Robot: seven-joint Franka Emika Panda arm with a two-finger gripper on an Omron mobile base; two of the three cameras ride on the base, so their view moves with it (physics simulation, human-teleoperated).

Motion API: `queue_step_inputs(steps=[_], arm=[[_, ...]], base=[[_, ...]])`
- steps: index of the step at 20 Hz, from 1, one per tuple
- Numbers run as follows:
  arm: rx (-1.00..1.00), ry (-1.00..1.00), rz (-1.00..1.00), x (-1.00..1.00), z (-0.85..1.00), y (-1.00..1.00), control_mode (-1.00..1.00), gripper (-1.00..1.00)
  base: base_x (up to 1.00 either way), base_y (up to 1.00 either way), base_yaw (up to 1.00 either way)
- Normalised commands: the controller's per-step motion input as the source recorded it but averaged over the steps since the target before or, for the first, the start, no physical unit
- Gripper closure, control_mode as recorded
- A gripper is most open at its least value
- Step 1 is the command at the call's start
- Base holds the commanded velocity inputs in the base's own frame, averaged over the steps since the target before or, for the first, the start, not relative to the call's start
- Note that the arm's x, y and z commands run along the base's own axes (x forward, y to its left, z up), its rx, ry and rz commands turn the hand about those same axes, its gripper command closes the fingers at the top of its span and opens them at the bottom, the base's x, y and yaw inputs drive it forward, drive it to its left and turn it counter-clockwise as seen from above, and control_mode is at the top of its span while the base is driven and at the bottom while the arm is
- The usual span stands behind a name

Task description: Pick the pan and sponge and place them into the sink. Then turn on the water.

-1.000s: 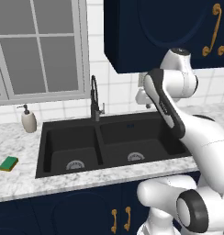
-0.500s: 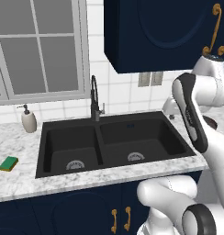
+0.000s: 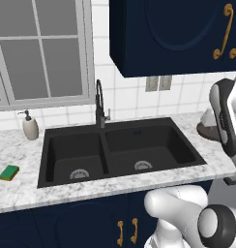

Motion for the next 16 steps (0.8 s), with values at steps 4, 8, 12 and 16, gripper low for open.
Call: queue_step_inputs(steps=[4, 8, 12, 16], arm=[[0.00, 0.00, 0.00, 0.00, -0.20, -0.85, -1.00, -1.00], [0.00, 0.00, 0.00, 0.00, -0.27, -0.79, -1.00, -1.00], [-0.01, 0.00, 0.00, 0.00, -0.35, -0.71, -1.00, -1.00], [-0.07, 0.00, 0.00, 0.03, -0.40, -0.44, -1.00, -1.00]], base=[[0.00, 0.00, 0.00], [0.00, 0.00, 0.00], [0.00, 0.00, 0.00], [0.00, 0.00, 0.00]])
